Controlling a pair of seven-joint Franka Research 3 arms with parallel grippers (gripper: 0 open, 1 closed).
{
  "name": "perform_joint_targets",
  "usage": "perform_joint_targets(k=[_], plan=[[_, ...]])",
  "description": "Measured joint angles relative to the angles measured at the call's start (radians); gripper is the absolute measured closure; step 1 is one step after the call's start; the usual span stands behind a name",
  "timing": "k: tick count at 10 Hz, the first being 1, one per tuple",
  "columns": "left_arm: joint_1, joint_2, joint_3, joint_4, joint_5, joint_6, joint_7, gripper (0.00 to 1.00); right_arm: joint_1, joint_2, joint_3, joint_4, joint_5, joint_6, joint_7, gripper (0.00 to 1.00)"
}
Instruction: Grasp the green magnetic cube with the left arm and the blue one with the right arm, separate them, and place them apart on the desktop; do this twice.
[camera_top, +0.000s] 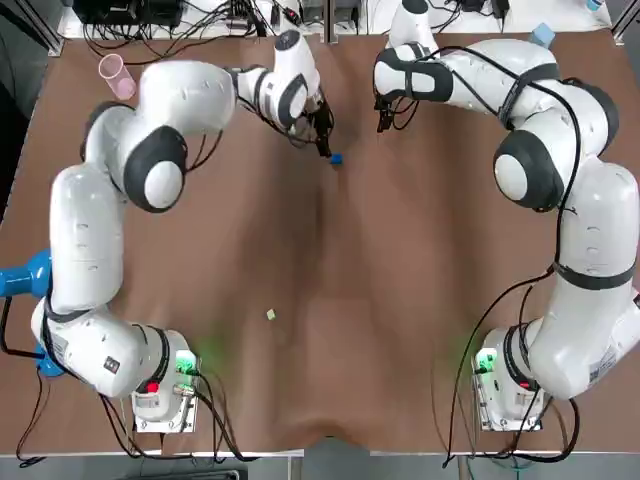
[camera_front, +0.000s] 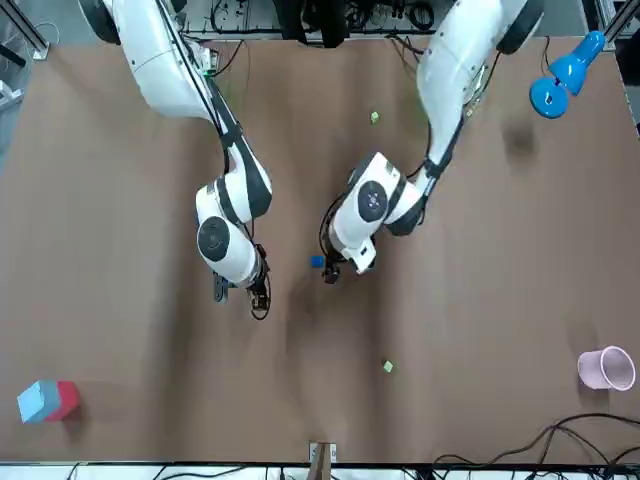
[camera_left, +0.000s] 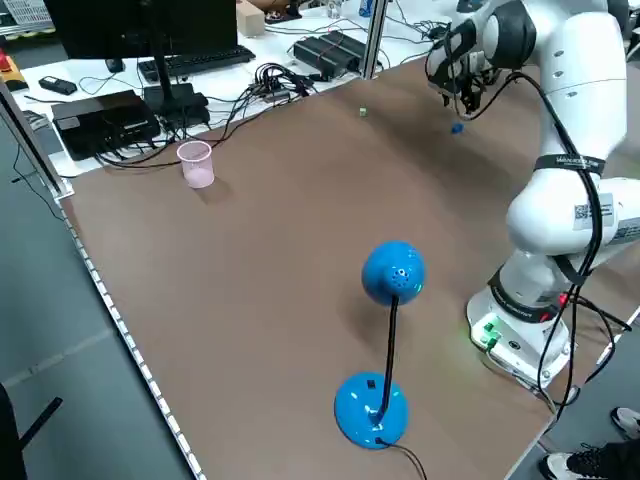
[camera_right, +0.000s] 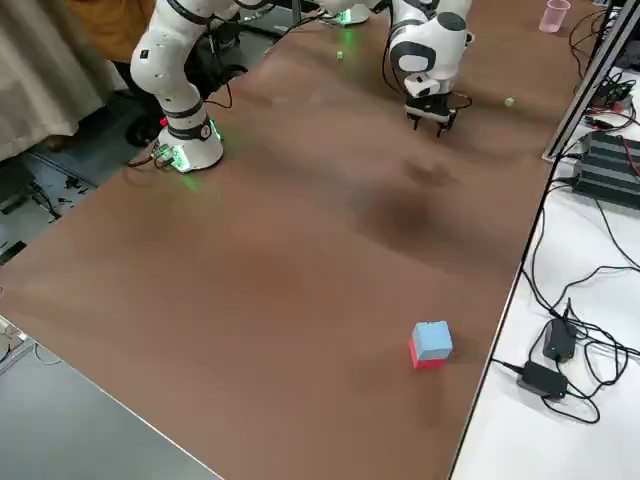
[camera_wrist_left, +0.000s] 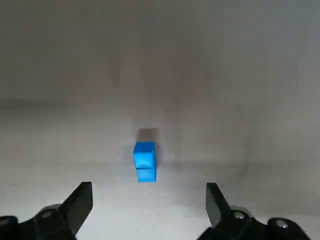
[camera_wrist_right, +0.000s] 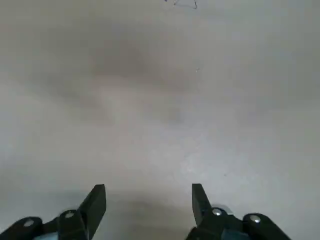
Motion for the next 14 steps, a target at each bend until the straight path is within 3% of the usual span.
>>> perform_joint_targets(k=[3, 7, 14], plan=[[-0.012, 0.029, 0.018, 0.002, 0.000, 0.032, -0.011, 0.00, 0.000, -0.001, 0.001, 0.000, 0.000, 0.000, 0.000, 0.23], [-0.078, 0.074, 0.068, 0.002, 0.000, 0.077, -0.023, 0.07, 0.006, -0.001, 0.006, -0.002, 0.000, 0.000, 0.000, 0.23], [-0.079, 0.078, 0.072, 0.003, 0.000, 0.084, -0.005, 0.52, 0.040, -0.001, 0.011, -0.023, 0.000, 0.000, 0.009, 0.25]])
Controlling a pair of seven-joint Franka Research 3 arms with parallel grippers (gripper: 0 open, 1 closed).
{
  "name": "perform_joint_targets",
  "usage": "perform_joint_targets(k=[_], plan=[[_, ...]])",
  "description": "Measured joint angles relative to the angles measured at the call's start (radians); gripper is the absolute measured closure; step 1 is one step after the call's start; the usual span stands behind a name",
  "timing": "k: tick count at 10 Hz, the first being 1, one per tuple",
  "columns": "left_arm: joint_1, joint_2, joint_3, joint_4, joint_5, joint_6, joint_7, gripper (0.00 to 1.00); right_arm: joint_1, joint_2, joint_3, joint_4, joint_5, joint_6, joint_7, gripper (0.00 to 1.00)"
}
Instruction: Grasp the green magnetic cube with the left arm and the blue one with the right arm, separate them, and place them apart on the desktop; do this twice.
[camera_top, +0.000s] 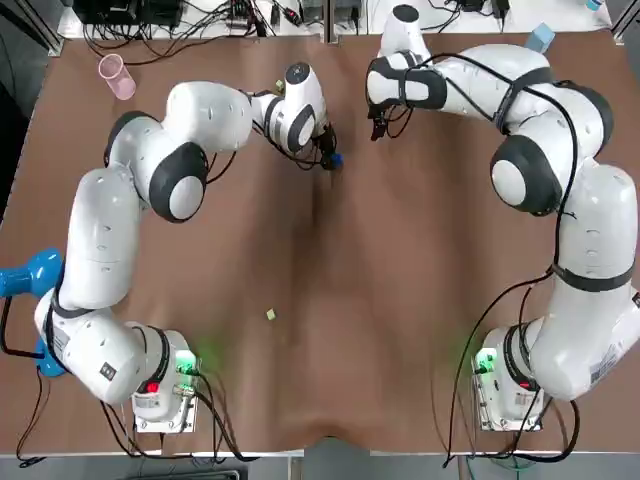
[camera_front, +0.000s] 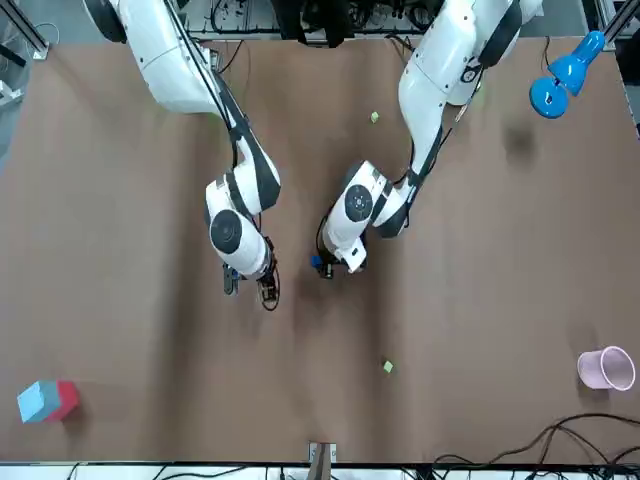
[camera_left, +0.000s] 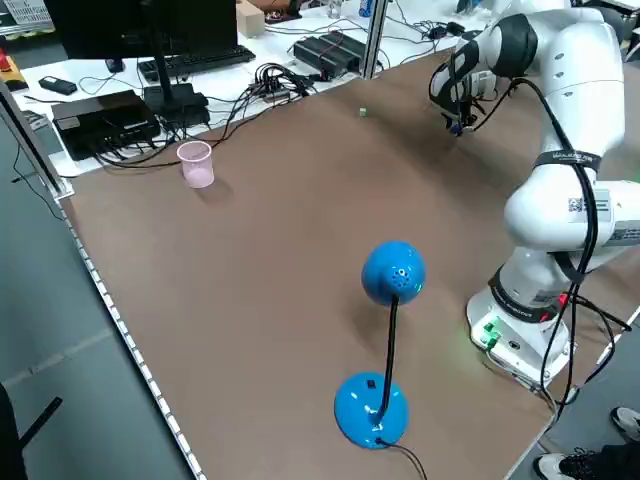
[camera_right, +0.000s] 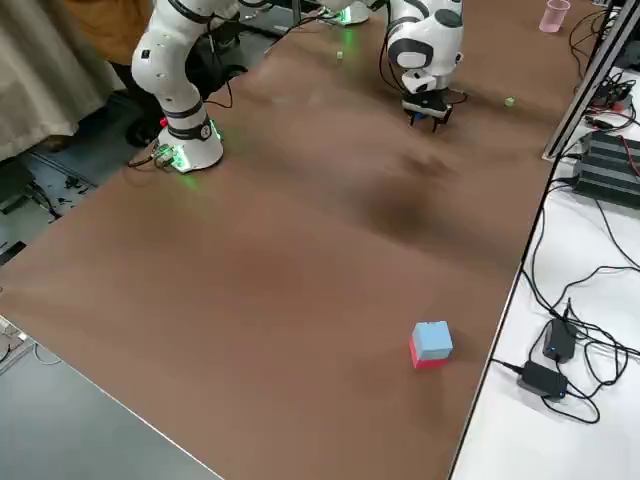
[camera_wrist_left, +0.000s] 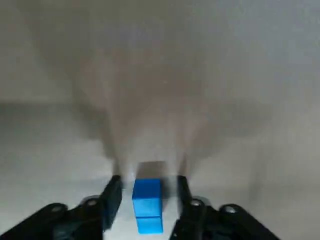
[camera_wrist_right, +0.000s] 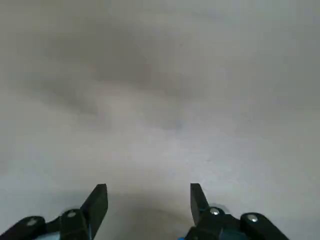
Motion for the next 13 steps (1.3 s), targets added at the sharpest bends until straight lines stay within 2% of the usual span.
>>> perform_joint_targets(k=[3, 9, 11, 13], plan=[[-0.001, 0.000, 0.000, 0.005, 0.000, 0.001, 0.012, 0.76, 0.027, 0.000, 0.014, -0.010, 0.000, 0.011, 0.060, 0.26], [0.004, -0.029, -0.005, 0.037, 0.000, 0.004, 0.012, 0.76, 0.073, 0.051, 0.075, -0.034, 0.002, 0.163, 0.249, 0.28], [0.001, -0.032, -0.007, 0.036, 0.000, 0.004, 0.012, 0.76, 0.073, 0.052, 0.078, -0.030, 0.003, 0.170, 0.279, 0.29], [-0.001, -0.032, -0.007, 0.036, 0.000, 0.004, 0.012, 0.76, 0.073, 0.052, 0.078, -0.021, 0.034, 0.182, 0.283, 0.35]])
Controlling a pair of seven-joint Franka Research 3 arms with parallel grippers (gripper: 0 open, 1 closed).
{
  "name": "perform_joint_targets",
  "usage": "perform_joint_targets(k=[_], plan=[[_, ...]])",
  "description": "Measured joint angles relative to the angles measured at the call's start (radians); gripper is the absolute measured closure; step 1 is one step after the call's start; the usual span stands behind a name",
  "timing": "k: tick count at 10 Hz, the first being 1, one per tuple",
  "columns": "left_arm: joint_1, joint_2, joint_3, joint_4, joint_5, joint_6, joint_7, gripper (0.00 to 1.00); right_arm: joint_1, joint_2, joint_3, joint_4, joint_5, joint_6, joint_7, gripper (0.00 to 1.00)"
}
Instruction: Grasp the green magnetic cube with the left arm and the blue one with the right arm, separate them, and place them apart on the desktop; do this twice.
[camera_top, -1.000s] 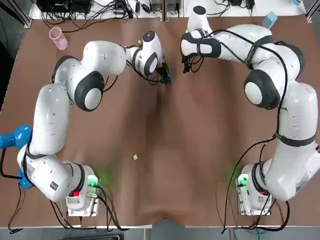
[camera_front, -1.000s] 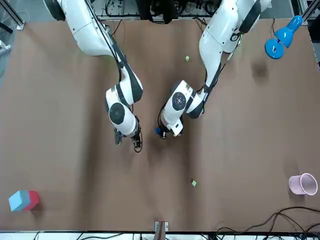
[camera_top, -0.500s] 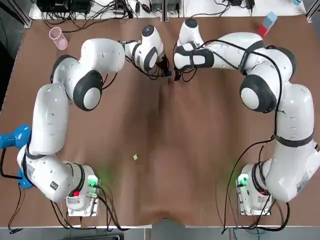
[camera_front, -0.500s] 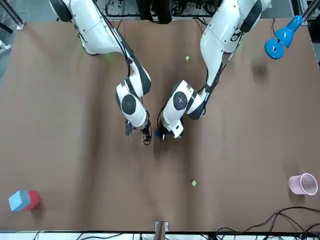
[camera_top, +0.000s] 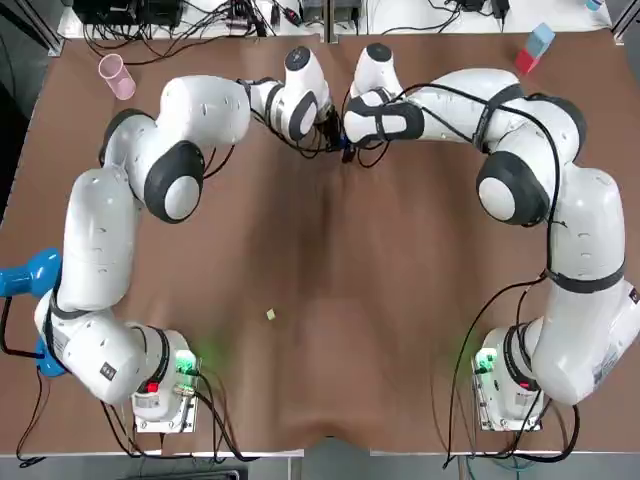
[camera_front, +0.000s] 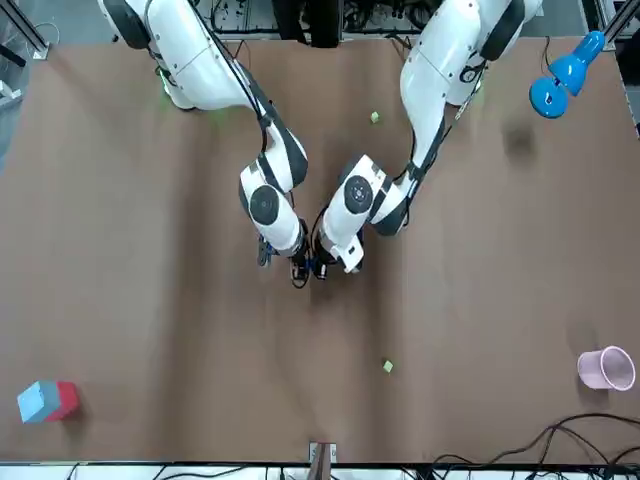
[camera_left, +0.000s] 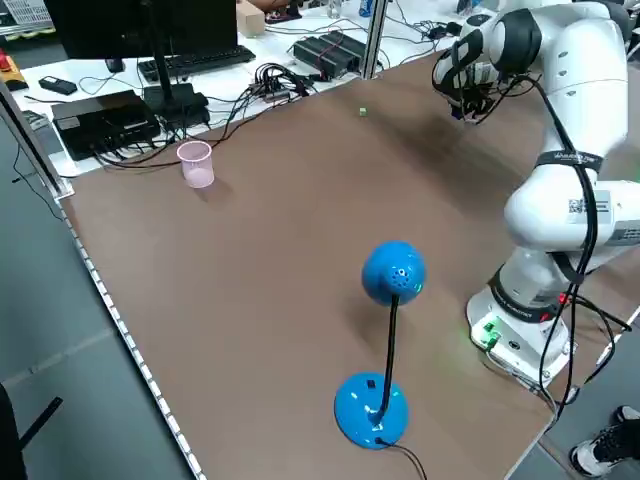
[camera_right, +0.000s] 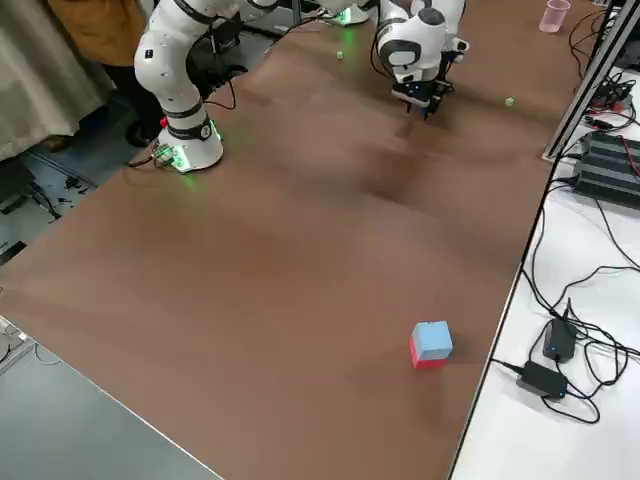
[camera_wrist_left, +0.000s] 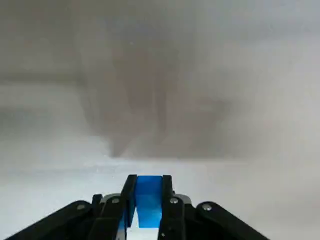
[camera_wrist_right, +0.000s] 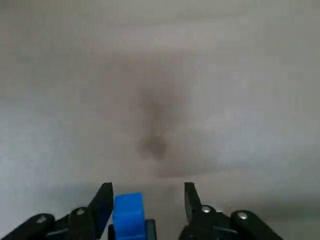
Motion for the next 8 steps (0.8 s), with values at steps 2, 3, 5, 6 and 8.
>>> perform_joint_targets(k=[2, 3, 5, 6, 8], plan=[[0.000, 0.000, 0.000, 0.000, 0.000, 0.000, 0.000, 0.76, 0.000, 0.000, 0.000, 0.002, 0.010, 0.023, 0.001, 0.48], [0.000, 0.000, 0.000, 0.000, 0.000, -0.002, 0.000, 0.76, 0.000, 0.000, 0.000, 0.002, 0.010, 0.026, 0.002, 0.53], [0.000, 0.000, 0.002, 0.000, 0.000, -0.001, 0.000, 0.76, -0.002, 0.000, -0.001, 0.002, 0.011, 0.026, 0.003, 0.67], [0.002, 0.000, 0.004, 0.001, 0.000, 0.000, 0.000, 0.76, -0.003, 0.000, -0.002, 0.002, 0.011, 0.024, 0.003, 0.73], [0.001, 0.000, 0.001, 0.001, 0.000, -0.001, 0.000, 0.76, -0.007, 0.000, -0.006, 0.004, 0.000, 0.026, 0.001, 0.76]])
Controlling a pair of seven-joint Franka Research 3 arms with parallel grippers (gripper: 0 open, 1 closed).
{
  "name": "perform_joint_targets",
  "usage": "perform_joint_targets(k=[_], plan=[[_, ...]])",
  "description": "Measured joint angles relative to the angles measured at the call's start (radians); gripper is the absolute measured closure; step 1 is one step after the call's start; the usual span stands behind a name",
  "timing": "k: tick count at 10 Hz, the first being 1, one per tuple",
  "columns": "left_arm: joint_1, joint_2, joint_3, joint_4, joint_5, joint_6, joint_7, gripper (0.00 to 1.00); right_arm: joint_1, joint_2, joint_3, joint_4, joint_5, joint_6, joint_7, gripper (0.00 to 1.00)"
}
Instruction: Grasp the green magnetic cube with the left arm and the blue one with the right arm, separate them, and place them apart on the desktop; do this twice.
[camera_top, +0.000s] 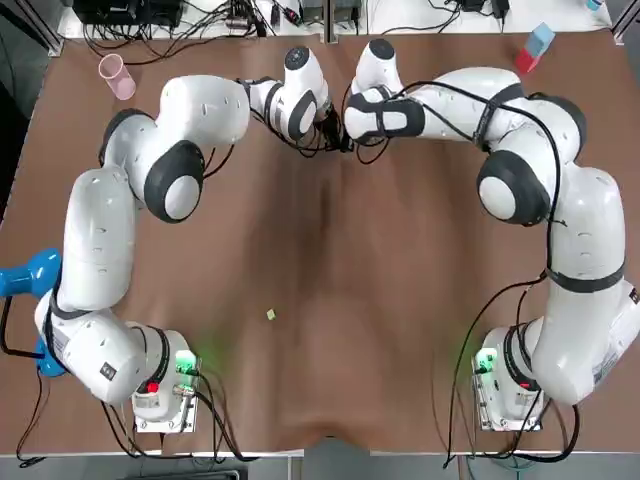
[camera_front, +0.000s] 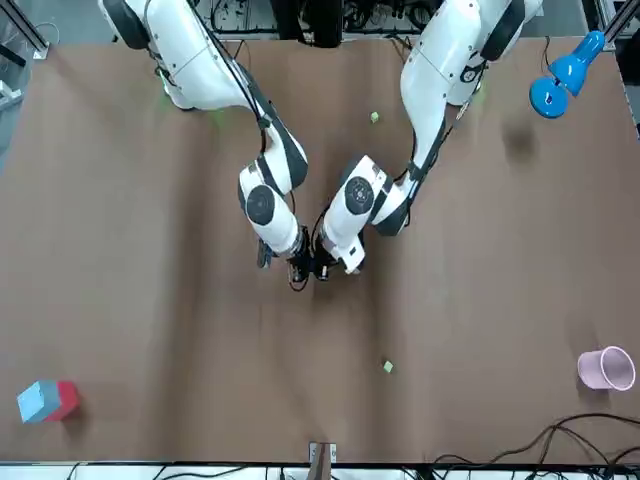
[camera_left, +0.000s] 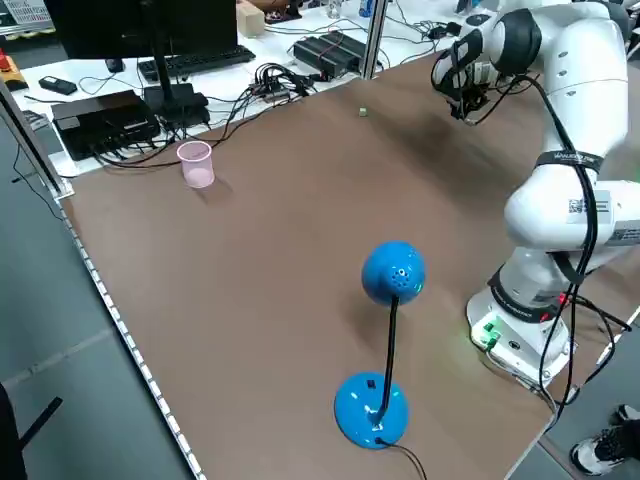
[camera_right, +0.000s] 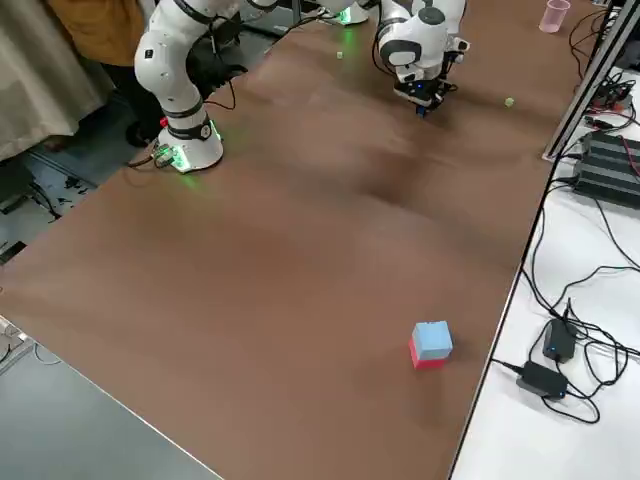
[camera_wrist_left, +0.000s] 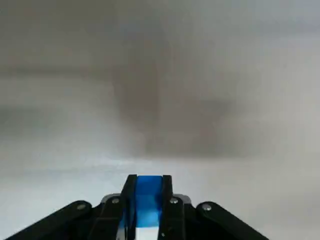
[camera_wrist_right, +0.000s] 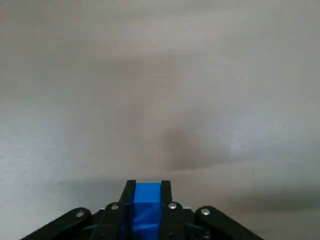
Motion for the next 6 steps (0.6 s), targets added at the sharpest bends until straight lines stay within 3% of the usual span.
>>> perform_joint_targets(k=[4, 6], plan=[[0.002, 0.000, 0.001, 0.000, 0.000, 0.000, 0.000, 0.76, -0.027, -0.003, -0.008, 0.000, -0.055, -0.038, -0.031, 0.76], [0.009, 0.000, 0.009, 0.008, 0.000, 0.002, 0.000, 0.76, -0.034, -0.036, -0.006, -0.012, -0.072, -0.097, -0.134, 0.76]])
